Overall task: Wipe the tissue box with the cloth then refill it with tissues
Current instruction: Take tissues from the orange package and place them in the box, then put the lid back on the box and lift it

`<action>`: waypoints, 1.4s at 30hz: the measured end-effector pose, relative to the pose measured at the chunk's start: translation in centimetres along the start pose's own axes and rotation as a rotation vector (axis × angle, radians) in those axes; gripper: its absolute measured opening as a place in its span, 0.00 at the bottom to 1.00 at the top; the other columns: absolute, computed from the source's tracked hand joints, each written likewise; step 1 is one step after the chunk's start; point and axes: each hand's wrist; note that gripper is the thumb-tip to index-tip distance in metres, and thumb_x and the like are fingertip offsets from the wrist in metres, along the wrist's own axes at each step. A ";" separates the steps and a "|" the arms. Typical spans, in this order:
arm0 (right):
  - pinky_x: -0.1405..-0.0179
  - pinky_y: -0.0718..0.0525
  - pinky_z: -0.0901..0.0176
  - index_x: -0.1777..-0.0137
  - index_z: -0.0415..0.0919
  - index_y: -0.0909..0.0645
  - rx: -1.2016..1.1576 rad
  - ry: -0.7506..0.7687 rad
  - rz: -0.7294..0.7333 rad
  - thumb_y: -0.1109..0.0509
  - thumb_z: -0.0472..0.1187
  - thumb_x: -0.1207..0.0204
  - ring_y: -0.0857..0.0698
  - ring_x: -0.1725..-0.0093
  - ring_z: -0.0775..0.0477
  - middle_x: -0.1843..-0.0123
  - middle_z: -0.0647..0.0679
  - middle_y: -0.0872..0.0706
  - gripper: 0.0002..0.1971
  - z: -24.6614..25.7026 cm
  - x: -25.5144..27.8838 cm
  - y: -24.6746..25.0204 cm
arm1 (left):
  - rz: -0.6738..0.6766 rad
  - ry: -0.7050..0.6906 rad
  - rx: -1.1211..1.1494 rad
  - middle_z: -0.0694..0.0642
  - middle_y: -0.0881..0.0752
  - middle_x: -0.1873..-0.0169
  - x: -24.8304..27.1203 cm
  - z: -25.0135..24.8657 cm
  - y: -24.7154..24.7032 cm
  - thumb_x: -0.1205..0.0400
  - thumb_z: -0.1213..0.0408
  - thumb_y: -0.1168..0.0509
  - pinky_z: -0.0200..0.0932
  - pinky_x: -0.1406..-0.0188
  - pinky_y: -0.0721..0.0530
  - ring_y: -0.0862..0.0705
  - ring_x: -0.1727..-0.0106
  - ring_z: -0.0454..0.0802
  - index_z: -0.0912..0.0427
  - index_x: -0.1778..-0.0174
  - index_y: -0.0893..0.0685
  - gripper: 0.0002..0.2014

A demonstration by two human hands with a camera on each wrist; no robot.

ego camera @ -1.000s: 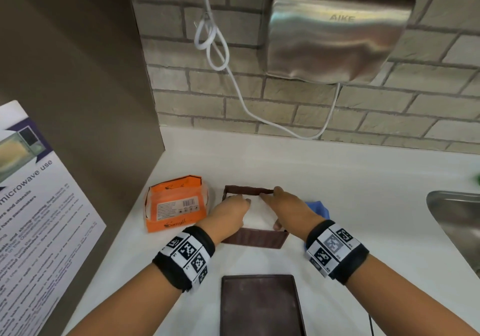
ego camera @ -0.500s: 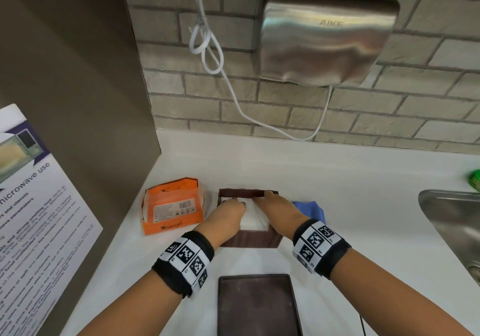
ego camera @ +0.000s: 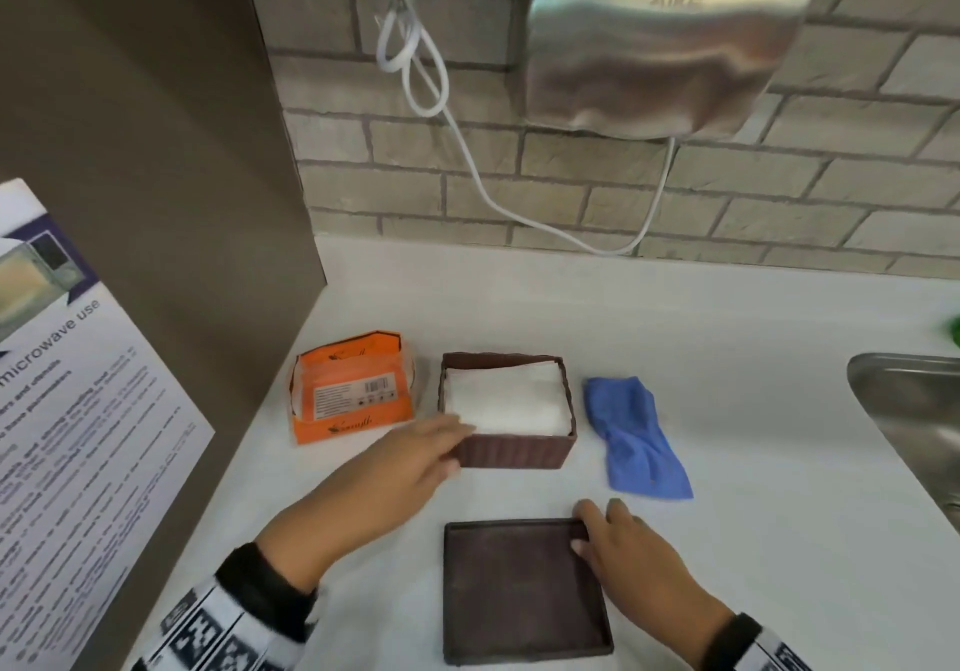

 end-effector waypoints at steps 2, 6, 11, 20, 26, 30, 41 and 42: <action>0.59 0.30 0.55 0.31 0.43 0.35 -0.035 0.036 0.034 0.47 0.45 0.15 0.17 0.47 0.40 0.43 0.43 0.18 0.15 -0.1 -0.3 -0.3 | 0.129 -0.021 -0.017 0.36 0.34 0.21 2.0 0.2 -0.8 0.15 0.57 0.37 0.33 0.22 0.41 0.36 0.21 0.34 0.36 0.21 0.35 0.26; 0.66 0.31 0.58 0.47 0.47 0.33 -0.177 0.111 0.169 0.45 0.37 0.21 0.22 0.62 0.45 0.65 0.54 0.24 0.06 -0.5 -0.1 1.2 | 0.377 -0.091 -0.092 0.28 0.50 0.19 4.3 1.0 -3.2 0.20 0.58 0.30 0.30 0.21 0.48 0.49 0.18 0.31 0.34 0.18 0.48 0.41; 0.73 0.25 0.68 0.51 0.47 0.21 -0.639 0.018 0.414 0.38 0.35 0.25 0.24 0.76 0.57 0.74 0.53 0.21 0.08 -0.7 0.4 3.4 | 0.155 -0.151 0.048 0.20 0.37 0.27 5.0 1.9 -5.5 0.21 0.56 0.28 0.23 0.22 0.54 0.46 0.19 0.26 0.26 0.37 0.26 0.24; 0.44 0.15 0.62 0.39 0.45 0.14 -1.315 0.101 0.047 0.49 0.54 0.14 0.11 0.46 0.56 0.47 0.52 0.08 0.23 1.6 1.0 8.6 | -0.388 0.173 0.788 0.44 0.09 0.52 1.8 -0.4 0.0 0.20 0.58 0.31 0.39 0.58 0.10 0.10 0.49 0.42 0.44 0.42 0.17 0.11; 0.73 0.18 0.72 0.36 0.47 0.27 -1.072 -0.006 -0.467 0.31 0.49 0.21 0.12 0.58 0.53 0.58 0.55 0.13 0.16 4.0 -3.4 11.2 | -0.432 0.235 0.523 0.49 0.10 0.55 -5.2 -0.1 2.3 0.19 0.49 0.33 0.43 0.57 0.15 0.12 0.55 0.47 0.55 0.45 0.13 0.14; 0.51 0.15 0.54 0.29 0.44 0.31 -0.700 -0.072 -0.535 0.36 0.54 0.20 0.13 0.46 0.41 0.44 0.42 0.13 0.24 3.5 -7.2 9.9 | -0.403 0.281 0.370 0.55 0.10 0.56 -8.7 1.4 1.5 0.18 0.49 0.34 0.33 0.68 0.24 0.14 0.56 0.50 0.62 0.50 0.13 0.18; 0.72 0.29 0.54 0.44 0.38 0.19 -0.055 -0.138 -0.471 0.30 0.48 0.26 0.18 0.60 0.36 0.56 0.36 0.18 0.16 3.4 -10.2 7.6 | -0.373 0.468 0.094 0.60 0.20 0.43 -11.4 3.1 -1.6 0.16 0.43 0.42 0.46 0.46 0.17 0.17 0.47 0.55 0.62 0.38 0.20 0.25; 0.76 0.29 0.53 0.50 0.35 0.17 -0.050 -0.115 -0.410 0.22 0.39 0.37 0.20 0.67 0.35 0.63 0.34 0.19 0.16 3.4 -10.4 7.3 | -0.377 0.483 0.077 0.61 0.22 0.40 -11.5 3.0 -1.7 0.16 0.43 0.43 0.47 0.43 0.17 0.18 0.45 0.56 0.62 0.34 0.22 0.26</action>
Point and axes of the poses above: each hand's wrist, its own x-axis away from the middle knuckle, its own y-axis out of the back of the hand, z = x × y
